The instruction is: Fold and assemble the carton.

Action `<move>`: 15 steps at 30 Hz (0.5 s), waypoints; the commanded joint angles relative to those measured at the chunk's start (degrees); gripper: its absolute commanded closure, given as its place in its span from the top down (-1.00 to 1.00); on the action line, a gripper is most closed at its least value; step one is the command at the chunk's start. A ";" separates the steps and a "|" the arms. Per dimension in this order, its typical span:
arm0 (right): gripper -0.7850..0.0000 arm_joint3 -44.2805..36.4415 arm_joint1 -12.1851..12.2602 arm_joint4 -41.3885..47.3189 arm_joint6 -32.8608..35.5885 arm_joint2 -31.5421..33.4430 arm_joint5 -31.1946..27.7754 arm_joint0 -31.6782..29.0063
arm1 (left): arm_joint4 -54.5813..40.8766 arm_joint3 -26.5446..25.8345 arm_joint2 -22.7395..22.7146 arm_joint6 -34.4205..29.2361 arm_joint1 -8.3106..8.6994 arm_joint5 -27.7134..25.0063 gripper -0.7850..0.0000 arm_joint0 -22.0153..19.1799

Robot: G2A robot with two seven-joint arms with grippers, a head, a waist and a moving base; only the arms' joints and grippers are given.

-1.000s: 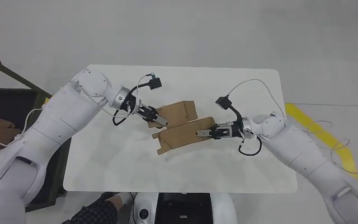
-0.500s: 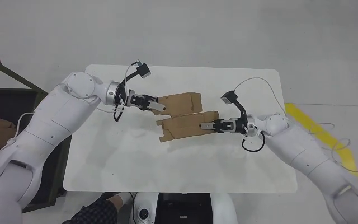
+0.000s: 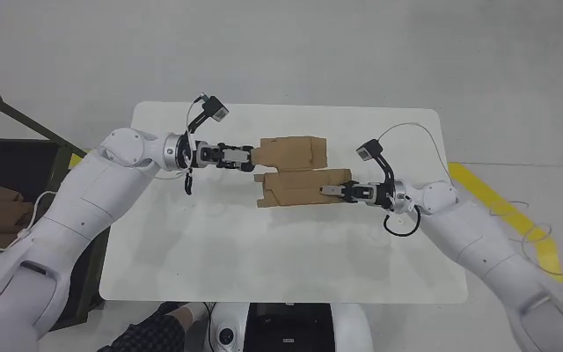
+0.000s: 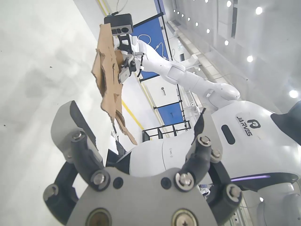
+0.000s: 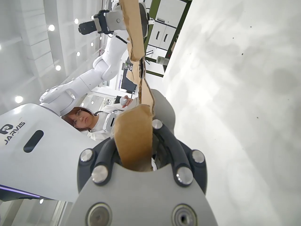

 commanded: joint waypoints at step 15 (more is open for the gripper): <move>-1.00 1.01 -1.86 -6.56 -4.75 3.16 2.26 -1.78 | -1.81 -0.01 -3.38 -1.65 -1.39 1.65 1.00 1.88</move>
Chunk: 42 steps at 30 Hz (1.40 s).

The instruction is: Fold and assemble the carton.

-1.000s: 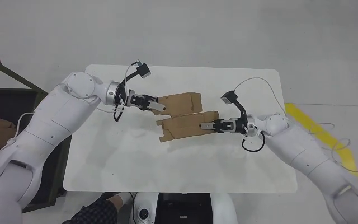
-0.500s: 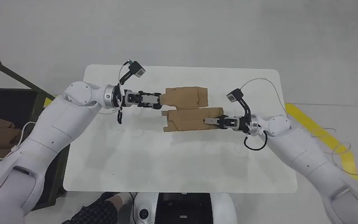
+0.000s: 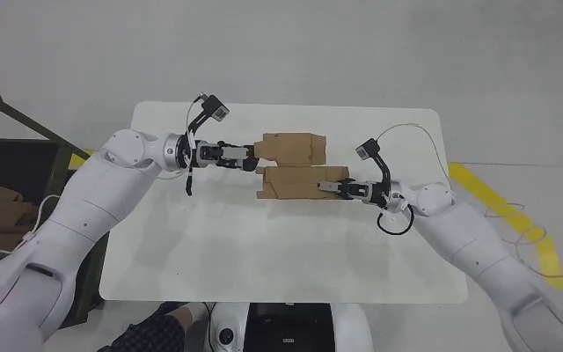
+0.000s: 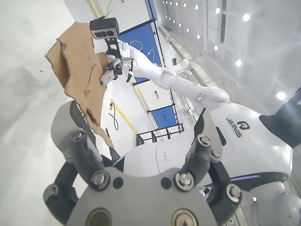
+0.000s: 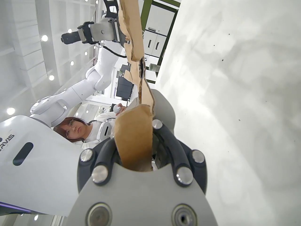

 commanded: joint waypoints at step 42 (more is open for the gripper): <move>-1.00 -5.60 -1.76 -7.90 0.57 9.17 3.48 -5.26 | 13.65 4.42 -2.34 3.23 -4.38 -3.21 0.64 -1.20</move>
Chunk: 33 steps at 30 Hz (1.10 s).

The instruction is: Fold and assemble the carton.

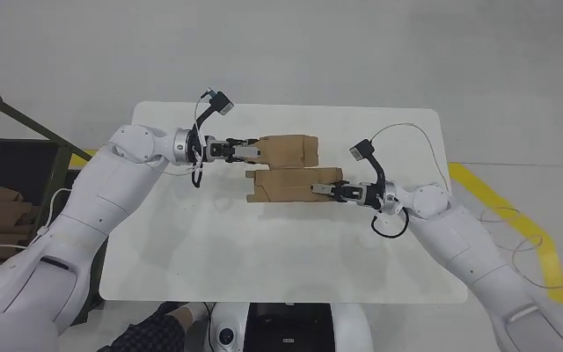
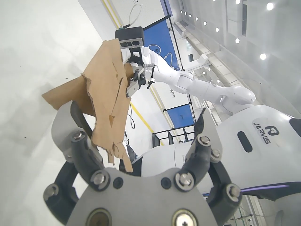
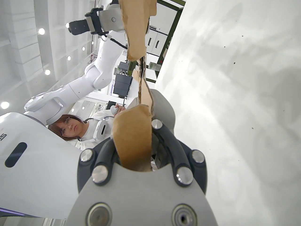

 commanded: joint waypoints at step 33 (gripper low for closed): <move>-1.00 -0.83 -1.32 -3.61 -0.24 4.97 1.34 -3.03 | 12.01 -0.41 -2.97 7.48 -1.74 1.82 -0.58 1.84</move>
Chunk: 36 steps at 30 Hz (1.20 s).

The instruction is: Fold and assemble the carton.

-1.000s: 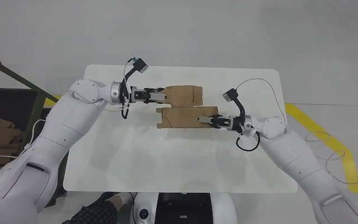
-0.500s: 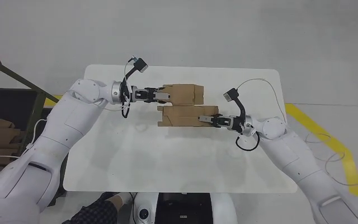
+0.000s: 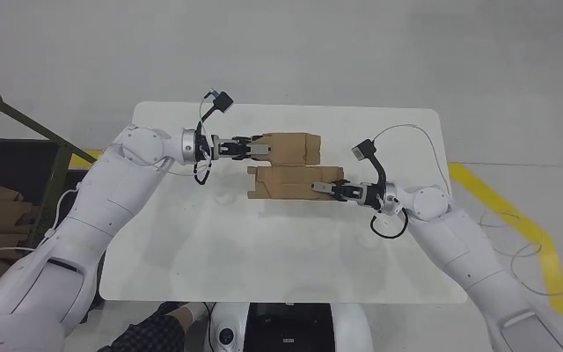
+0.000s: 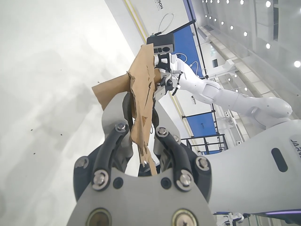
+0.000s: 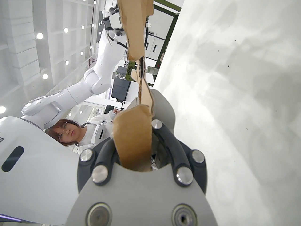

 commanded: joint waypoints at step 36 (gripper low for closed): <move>0.39 -6.17 0.85 -2.52 0.98 8.73 -3.57 -2.06 | -7.94 -0.77 -2.83 -10.49 -1.32 1.26 -1.00 2.65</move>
